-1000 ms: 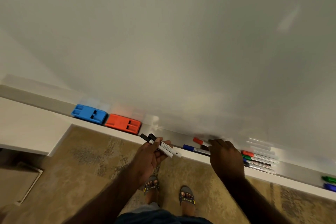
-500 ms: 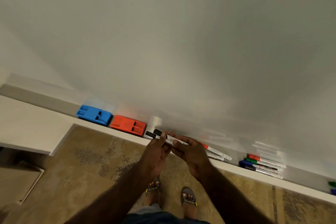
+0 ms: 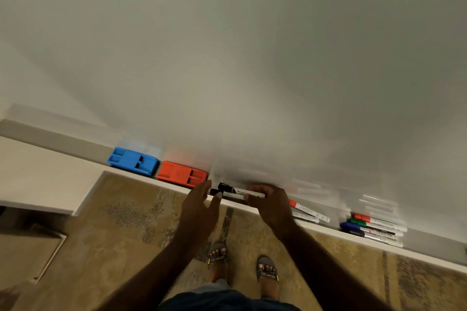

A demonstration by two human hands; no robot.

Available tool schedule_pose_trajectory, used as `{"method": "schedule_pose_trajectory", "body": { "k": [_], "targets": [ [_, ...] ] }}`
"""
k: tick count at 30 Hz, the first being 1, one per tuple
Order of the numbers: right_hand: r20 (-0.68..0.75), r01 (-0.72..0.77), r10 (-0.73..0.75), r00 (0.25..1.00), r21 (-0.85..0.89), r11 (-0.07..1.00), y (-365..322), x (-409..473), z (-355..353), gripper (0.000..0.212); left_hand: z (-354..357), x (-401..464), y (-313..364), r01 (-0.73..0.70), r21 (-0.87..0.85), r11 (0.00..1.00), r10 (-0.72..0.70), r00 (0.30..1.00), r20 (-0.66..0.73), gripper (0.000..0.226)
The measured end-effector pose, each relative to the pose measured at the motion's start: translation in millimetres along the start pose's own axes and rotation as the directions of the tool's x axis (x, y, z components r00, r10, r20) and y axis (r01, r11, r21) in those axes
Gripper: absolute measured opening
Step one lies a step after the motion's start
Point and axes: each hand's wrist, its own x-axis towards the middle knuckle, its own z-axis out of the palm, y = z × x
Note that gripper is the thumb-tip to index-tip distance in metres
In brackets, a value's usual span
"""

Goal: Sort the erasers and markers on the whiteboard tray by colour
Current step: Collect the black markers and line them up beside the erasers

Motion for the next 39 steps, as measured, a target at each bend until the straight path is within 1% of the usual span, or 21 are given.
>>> {"method": "schedule_pose_trajectory", "body": {
  "k": [2,4,7,9,11,15,18,19,21,25,26,29,32,36,39],
  "targets": [
    [-0.004,0.12,-0.123,0.992,-0.181,0.976,-1,2,3,0.021,7,9,-3,-0.082,0.14,0.987,0.073,0.995,0.075,0.054],
    [0.009,0.199,-0.204,0.979,-0.268,0.943,0,4,6,0.023,14,16,-4,-0.159,0.223,0.962,0.129,0.981,0.144,0.059],
    [0.045,0.26,-0.262,0.964,-0.369,0.892,2,3,12,0.022,22,20,-6,-0.264,0.281,0.923,0.215,0.957,0.195,0.057],
    [0.066,0.321,-0.326,0.943,-0.437,0.84,6,3,16,0.019,25,22,-8,-0.281,0.294,0.913,0.227,0.952,0.207,0.055],
    [0.064,0.397,-0.422,0.904,-0.491,0.775,12,1,20,0.017,26,22,-11,-0.294,0.31,0.904,0.232,0.947,0.222,0.054],
    [0.101,0.456,-0.5,0.86,-0.59,0.667,18,-4,23,0.024,23,25,-13,-0.297,0.337,0.893,0.224,0.945,0.239,0.052],
    [0.079,0.449,-0.527,0.846,-0.637,0.626,18,-4,19,0.019,22,26,-12,-0.299,0.334,0.894,0.214,0.94,0.267,0.052],
    [0.104,0.442,-0.507,0.856,-0.656,0.611,18,-5,19,0.02,21,25,-13,-0.299,0.335,0.893,0.212,0.938,0.273,0.052],
    [0.179,0.455,-0.468,0.865,-0.673,0.583,18,-7,24,0.03,19,25,-19,-0.313,0.355,0.881,0.221,0.935,0.276,0.05],
    [0.218,0.493,-0.491,0.844,-0.677,0.546,14,-8,20,0.03,21,28,-23,-0.342,0.383,0.858,0.24,0.926,0.29,0.054],
    [0.207,0.49,-0.498,0.842,-0.679,0.547,14,-8,17,0.032,22,29,-22,-0.354,0.392,0.849,0.245,0.921,0.302,0.056],
    [0.134,0.489,-0.538,0.832,-0.637,0.596,15,-15,4,0.033,23,26,-21,-0.395,0.408,0.823,0.274,0.906,0.324,0.056],
    [0.078,0.499,-0.589,0.804,-0.627,0.599,24,-27,-19,0.026,26,21,-13,-0.423,0.402,0.812,0.292,0.891,0.347,0.058],
    [-0.033,0.448,-0.615,0.788,-0.654,0.61,49,-43,-71,0.023,38,11,3,-0.472,0.376,0.797,0.339,0.866,0.368,0.057],
    [-0.093,0.416,-0.644,0.759,-0.691,0.591,74,-54,-120,0.023,52,-1,18,-0.483,0.34,0.807,0.362,0.859,0.361,0.057]
  ]
}}
